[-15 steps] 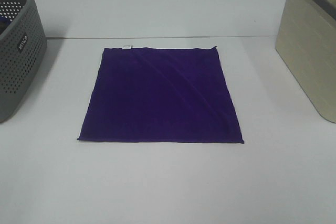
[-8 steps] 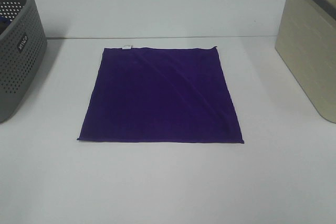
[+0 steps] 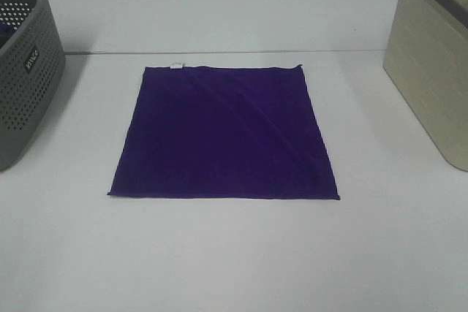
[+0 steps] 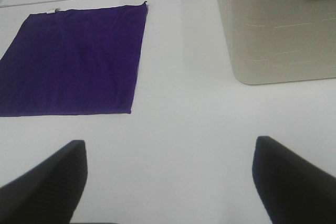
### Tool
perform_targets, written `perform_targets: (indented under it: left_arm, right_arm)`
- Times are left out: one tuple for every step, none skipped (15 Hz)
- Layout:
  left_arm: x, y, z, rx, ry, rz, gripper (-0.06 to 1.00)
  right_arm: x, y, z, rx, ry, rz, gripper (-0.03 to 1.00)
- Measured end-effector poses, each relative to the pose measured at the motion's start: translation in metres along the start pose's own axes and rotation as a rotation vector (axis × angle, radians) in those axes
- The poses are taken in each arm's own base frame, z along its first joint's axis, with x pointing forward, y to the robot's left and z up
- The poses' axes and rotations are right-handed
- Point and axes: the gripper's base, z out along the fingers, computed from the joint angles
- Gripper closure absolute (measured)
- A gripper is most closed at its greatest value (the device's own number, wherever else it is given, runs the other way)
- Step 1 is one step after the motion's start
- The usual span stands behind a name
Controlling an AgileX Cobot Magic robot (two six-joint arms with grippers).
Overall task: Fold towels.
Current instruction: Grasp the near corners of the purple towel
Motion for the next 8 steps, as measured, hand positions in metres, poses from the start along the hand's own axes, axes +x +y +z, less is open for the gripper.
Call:
perform_targets:
  left_arm:
    - [0.0,0.0,0.0,0.0,0.0,0.0,-0.04]
    - [0.0,0.0,0.0,0.0,0.0,0.0,-0.04]
    - [0.0,0.0,0.0,0.0,0.0,0.0,-0.04]
    - [0.0,0.0,0.0,0.0,0.0,0.0,-0.04]
    - [0.0,0.0,0.0,0.0,0.0,0.0,-0.04]
    - [0.0,0.0,0.0,0.0,0.0,0.0,-0.04]
    - [0.0,0.0,0.0,0.0,0.0,0.0,-0.04]
    - [0.0,0.0,0.0,0.0,0.0,0.0,-0.04]
  right_arm:
    - [0.0,0.0,0.0,0.0,0.0,0.0,0.09]
    - [0.0,0.0,0.0,0.0,0.0,0.0,0.06]
    - [0.0,0.0,0.0,0.0,0.0,0.0,0.03]
    - [0.0,0.0,0.0,0.0,0.0,0.0,0.02]
    - [0.0,0.0,0.0,0.0,0.0,0.0,0.01]
    - [0.0,0.0,0.0,0.0,0.0,0.0,0.01]
    - [0.0,0.0002,0.0,-0.002,0.0,0.001,0.01]
    - [0.0,0.0005,0.0,-0.005,0.0,0.003,0.01]
